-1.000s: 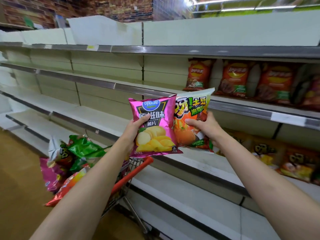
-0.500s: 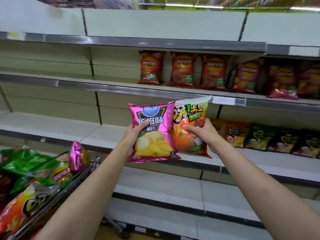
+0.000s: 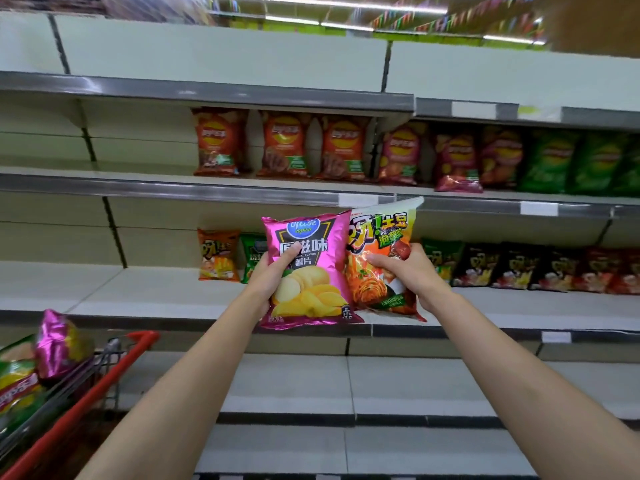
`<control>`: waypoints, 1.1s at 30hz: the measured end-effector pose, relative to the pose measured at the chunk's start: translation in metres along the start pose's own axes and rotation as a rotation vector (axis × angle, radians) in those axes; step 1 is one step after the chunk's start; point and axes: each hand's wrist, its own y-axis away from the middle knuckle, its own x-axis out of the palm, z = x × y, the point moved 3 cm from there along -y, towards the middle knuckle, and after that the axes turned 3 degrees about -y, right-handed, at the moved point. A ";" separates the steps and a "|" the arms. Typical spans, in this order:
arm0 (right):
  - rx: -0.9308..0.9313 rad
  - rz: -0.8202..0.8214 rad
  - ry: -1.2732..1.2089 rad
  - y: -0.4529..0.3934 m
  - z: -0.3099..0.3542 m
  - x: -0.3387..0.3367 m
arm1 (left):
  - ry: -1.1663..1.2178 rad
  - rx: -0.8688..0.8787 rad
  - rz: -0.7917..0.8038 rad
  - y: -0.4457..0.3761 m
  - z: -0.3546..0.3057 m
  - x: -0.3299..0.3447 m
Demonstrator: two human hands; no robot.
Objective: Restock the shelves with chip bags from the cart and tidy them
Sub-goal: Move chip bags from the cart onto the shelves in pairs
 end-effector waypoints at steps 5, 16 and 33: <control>0.004 -0.002 0.004 0.006 -0.012 -0.056 | -0.025 -0.029 0.025 0.011 0.001 0.058; -0.013 0.026 -0.037 0.006 -0.043 -0.168 | -0.154 -0.082 0.048 0.021 0.027 0.164; 0.077 -0.061 -0.175 0.027 -0.108 -0.307 | -0.206 -0.087 0.235 0.062 0.048 0.325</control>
